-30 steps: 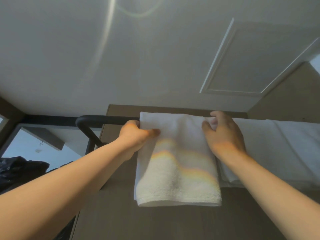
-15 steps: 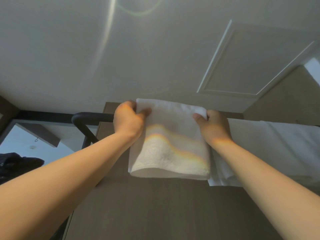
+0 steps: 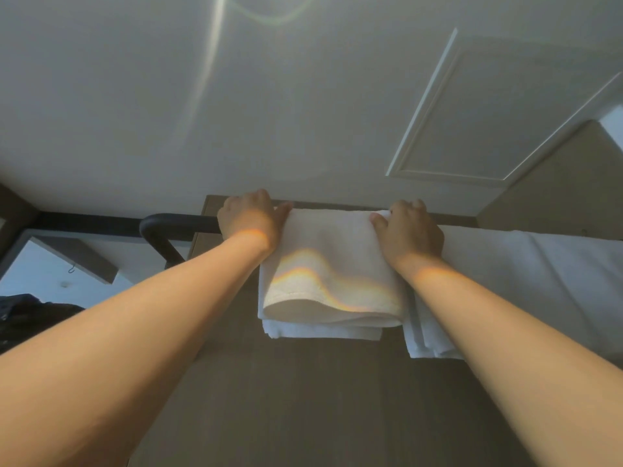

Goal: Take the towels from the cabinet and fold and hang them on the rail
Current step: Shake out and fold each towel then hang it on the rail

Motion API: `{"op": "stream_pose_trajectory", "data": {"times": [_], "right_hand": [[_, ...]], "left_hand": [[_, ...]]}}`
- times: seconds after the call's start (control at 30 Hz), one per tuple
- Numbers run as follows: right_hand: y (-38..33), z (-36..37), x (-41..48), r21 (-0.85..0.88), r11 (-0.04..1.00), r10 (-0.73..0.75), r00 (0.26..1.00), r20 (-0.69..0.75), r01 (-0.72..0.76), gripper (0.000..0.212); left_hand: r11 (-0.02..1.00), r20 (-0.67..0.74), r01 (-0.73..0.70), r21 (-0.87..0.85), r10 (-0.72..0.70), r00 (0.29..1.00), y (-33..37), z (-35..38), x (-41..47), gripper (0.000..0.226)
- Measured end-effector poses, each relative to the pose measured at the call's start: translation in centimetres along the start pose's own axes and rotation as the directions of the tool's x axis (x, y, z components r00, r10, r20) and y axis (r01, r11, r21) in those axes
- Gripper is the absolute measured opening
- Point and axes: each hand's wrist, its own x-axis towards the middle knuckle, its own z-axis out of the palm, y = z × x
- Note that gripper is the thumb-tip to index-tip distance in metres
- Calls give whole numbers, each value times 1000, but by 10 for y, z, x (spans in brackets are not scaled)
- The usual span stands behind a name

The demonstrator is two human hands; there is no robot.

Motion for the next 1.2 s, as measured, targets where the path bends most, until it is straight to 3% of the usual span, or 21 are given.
{"op": "stream_pose_trajectory", "data": {"times": [0.2, 0.3, 0.4, 0.53, 0.63, 0.7, 0.8, 0.9, 1.07, 1.2], "right_hand": [[5, -3, -19, 180, 984, -18, 1000, 7, 17, 39], [11, -11, -33, 345, 934, 63, 993, 104, -96, 50], [18, -18, -52, 457, 858, 125, 958, 260, -236, 57], [31, -22, -74, 539, 753, 134, 890, 436, -377, 51], [35, -25, -87, 552, 672, 81, 790, 607, -493, 47], [35, -23, -91, 583, 665, 61, 811, 582, -467, 38], [27, -18, -87, 648, 645, 108, 889, 446, -404, 25], [17, -14, -75, 640, 680, 127, 918, 377, -357, 28], [14, -6, -62, 605, 734, 119, 936, 330, -307, 35], [25, 0, -75, 614, 752, 57, 952, 301, -239, 29]], "left_hand": [[979, 23, -29, -202, 34, 999, -4, -6, -27, 72], [874, 27, -2, -486, 18, 999, -11, -10, -50, 79], [802, 72, 106, -587, -78, 994, -19, -8, -74, 91], [758, 363, 284, -587, -68, 930, -39, 0, -89, 104], [590, 617, 417, -691, 182, 766, -58, 2, -88, 91], [536, 712, 516, -669, 260, 653, -68, 6, -87, 86], [449, 748, 605, -658, 293, 596, -68, 12, -89, 83], [347, 713, 623, -701, 312, 628, -57, 14, -94, 79], [372, 703, 598, -710, 323, 634, -57, 13, -102, 71], [351, 669, 576, -738, 268, 694, -60, 12, -108, 62]]}}
